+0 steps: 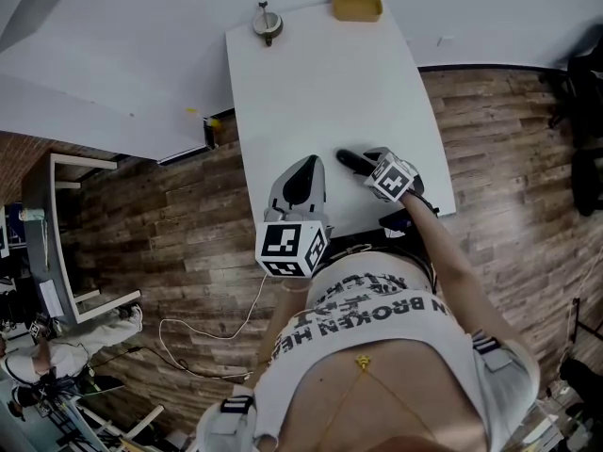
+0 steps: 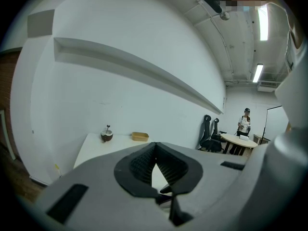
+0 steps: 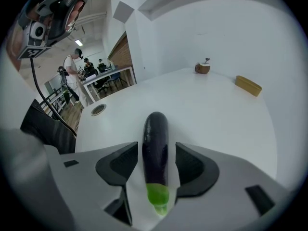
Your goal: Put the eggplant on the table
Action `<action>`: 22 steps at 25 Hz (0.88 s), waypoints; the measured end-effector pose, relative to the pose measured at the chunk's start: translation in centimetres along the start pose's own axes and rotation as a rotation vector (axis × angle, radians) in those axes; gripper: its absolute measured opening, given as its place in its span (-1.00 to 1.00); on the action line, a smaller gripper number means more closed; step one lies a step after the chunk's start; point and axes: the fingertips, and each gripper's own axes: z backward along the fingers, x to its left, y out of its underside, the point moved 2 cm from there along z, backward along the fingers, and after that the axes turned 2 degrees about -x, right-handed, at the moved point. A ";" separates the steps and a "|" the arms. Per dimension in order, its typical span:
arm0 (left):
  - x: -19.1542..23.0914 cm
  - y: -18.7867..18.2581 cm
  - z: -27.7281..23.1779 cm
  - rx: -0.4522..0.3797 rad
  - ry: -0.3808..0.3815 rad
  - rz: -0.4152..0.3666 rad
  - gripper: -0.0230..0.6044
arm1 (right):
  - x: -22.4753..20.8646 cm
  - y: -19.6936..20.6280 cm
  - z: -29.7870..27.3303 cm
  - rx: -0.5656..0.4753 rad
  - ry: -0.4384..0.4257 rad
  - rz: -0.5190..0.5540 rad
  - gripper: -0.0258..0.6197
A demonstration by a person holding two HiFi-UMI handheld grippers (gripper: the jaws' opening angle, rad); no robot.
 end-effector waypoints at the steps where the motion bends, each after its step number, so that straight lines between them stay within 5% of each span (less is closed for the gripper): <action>1: 0.0 0.0 0.0 0.001 0.002 0.000 -0.93 | 0.0 -0.1 0.1 -0.005 -0.001 -0.002 -0.24; 22: 0.3 -0.1 -0.5 0.011 0.012 0.001 -0.93 | 0.2 -2.0 1.1 -0.042 -0.053 0.028 -0.18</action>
